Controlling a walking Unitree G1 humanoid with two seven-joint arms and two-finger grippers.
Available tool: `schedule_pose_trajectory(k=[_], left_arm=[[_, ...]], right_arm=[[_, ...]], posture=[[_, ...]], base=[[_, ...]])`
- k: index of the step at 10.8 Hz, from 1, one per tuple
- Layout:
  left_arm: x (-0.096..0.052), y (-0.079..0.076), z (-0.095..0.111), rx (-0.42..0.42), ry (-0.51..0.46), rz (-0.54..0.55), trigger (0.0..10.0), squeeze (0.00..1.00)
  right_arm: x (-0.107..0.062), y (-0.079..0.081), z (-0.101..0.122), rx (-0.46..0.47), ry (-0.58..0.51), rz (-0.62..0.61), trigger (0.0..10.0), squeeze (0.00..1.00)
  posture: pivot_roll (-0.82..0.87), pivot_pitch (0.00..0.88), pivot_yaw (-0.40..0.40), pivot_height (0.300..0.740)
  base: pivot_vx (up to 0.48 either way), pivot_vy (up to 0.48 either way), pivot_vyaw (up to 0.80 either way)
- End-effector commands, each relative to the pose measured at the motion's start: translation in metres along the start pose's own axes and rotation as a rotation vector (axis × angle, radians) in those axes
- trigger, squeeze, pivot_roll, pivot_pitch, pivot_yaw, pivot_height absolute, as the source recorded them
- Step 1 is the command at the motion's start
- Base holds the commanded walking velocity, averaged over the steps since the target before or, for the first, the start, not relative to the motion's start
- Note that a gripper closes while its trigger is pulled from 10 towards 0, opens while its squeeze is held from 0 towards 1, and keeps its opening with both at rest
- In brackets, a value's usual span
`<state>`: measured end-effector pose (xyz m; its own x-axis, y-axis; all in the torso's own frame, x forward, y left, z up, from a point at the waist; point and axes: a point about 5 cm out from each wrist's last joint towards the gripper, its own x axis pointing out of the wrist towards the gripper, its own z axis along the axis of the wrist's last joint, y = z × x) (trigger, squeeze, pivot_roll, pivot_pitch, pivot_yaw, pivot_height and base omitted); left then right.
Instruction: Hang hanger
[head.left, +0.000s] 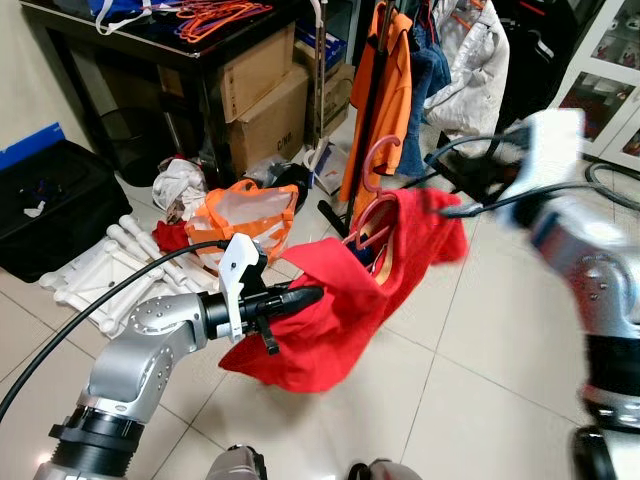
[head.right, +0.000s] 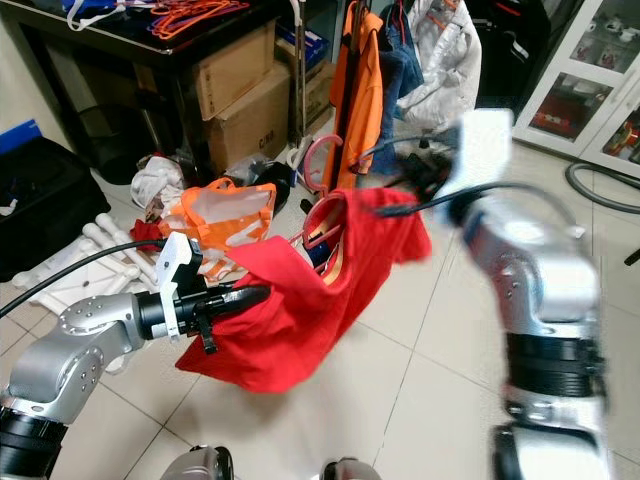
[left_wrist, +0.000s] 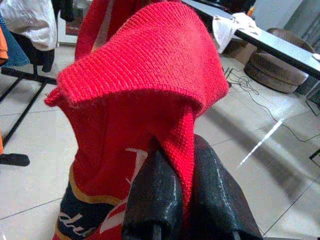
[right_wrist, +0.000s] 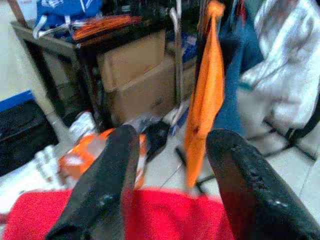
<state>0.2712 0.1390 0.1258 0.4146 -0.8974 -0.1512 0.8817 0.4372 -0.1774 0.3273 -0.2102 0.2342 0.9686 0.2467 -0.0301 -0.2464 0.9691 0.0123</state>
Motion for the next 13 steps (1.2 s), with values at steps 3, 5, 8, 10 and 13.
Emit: schedule_pose_trajectory(k=[3, 5, 8, 10, 13], left_arm=[[-0.005, -0.003, 0.007, 0.053, 0.009, -0.050, 10.0, 0.00], [-0.014, -0.013, 0.017, 0.086, 0.026, -0.190, 10.0, 0.00], [-0.028, -0.029, 0.031, 0.140, 0.082, -0.363, 10.0, 0.00], [-0.037, -0.032, 0.042, 0.161, 0.110, -0.410, 10.0, 0.00], [-0.045, -0.019, 0.032, 0.127, 0.158, -0.350, 10.0, 0.00]], right_arm=[[-0.022, -0.011, -0.009, -0.369, -0.003, 0.241, 10.0, 0.00], [-0.033, -0.017, -0.006, -0.511, 0.039, 0.503, 10.0, 0.00], [-0.034, -0.023, -0.007, -0.596, 0.071, 0.649, 10.0, 0.00], [-0.038, -0.040, -0.008, -0.664, 0.145, 0.714, 10.0, 0.00], [-0.041, -0.070, 0.024, -0.560, 0.036, 0.608, 10.0, 0.00]], posture=[[-0.14, 0.086, -0.026, 0.740], [-0.14, 0.084, -0.028, 0.740], [-0.13, 0.089, -0.037, 0.740], [-0.12, 0.097, -0.042, 0.740], [-0.10, 0.107, -0.047, 0.740]], base=[[0.000, 0.000, 0.00], [0.000, 0.000, 0.00], [0.000, 0.000, 0.00], [0.000, 0.000, 0.00], [0.000, 0.000, 0.00]])
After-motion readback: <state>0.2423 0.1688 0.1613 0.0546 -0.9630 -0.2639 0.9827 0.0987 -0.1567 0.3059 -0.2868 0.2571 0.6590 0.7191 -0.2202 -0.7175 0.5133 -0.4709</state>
